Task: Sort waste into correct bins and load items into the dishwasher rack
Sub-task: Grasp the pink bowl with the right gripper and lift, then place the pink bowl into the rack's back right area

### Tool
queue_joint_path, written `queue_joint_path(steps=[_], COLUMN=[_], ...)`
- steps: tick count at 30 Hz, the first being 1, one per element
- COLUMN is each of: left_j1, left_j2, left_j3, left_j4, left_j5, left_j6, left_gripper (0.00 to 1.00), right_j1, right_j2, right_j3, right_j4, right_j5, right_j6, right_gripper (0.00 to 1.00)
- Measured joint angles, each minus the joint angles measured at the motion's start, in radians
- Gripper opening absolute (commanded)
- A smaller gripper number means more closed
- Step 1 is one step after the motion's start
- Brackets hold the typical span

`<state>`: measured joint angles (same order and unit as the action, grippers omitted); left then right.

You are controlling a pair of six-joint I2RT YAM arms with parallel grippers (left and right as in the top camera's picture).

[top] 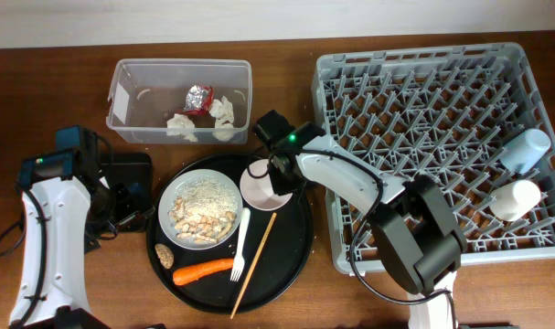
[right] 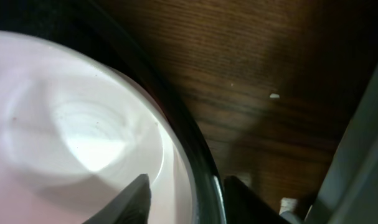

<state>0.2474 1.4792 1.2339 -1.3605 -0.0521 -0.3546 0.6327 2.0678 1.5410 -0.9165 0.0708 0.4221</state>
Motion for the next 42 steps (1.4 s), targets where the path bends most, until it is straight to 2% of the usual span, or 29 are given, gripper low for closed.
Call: queue_joint_path(steps=[4,8,12,15,17,20,23,25,28,30,36,42], left_j1=[0.000,0.000,0.000,0.000,0.000,0.000,0.000,0.000,0.000,0.000,0.000,0.000], left_j2=[0.000,0.000,0.000,0.000,0.000,0.000,0.000,0.000,0.000,0.000,0.000,0.000], left_j3=[0.000,0.000,0.000,0.000,0.000,0.000,0.000,-0.002,-0.003,-0.004,-0.004,-0.004], left_j4=[0.000,0.000,0.000,0.000,0.000,0.000,0.004,0.002,0.003,0.003,0.001,-0.008], left_j5=[0.000,0.000,0.000,0.000,0.000,0.000,0.000,0.003,0.004,0.003,0.003,0.022], left_j6=[0.000,0.000,0.000,0.000,0.000,0.000,0.000,0.000,0.000,0.000,0.000,0.000], left_gripper=[0.99,0.99,0.99,0.99,0.99,0.99,0.99,0.99,0.99,0.99,0.99,0.99], right_j1=[0.000,0.000,0.000,-0.018,-0.075,-0.201,-0.396,-0.594,-0.726,-0.800,-0.816,-0.816], right_j2=[0.000,0.000,0.000,-0.028,-0.112,-0.394,-0.489,-0.484,-0.457,-0.394,-0.076,0.009], right_j3=[0.000,0.000,0.021,0.073,0.158,0.274,0.275,0.273,0.273,0.273,0.273,0.267], right_j4=[-0.037,-0.059,-0.068,-0.136,-0.212,-0.243,-0.165,-0.080,0.042,0.058,0.065,0.108], right_j5=[0.000,0.000,-0.019,0.005,0.072,0.273,0.544,0.673,0.758,0.829,0.926,0.939], right_j6=[0.046,0.098,0.105,0.104,0.069,-0.083,-0.177,-0.199,-0.210,-0.212,-0.151,-0.085], right_gripper=[0.22,0.05,0.04,0.04,0.04,0.04,0.05,0.04,0.04,0.04,0.04,0.04])
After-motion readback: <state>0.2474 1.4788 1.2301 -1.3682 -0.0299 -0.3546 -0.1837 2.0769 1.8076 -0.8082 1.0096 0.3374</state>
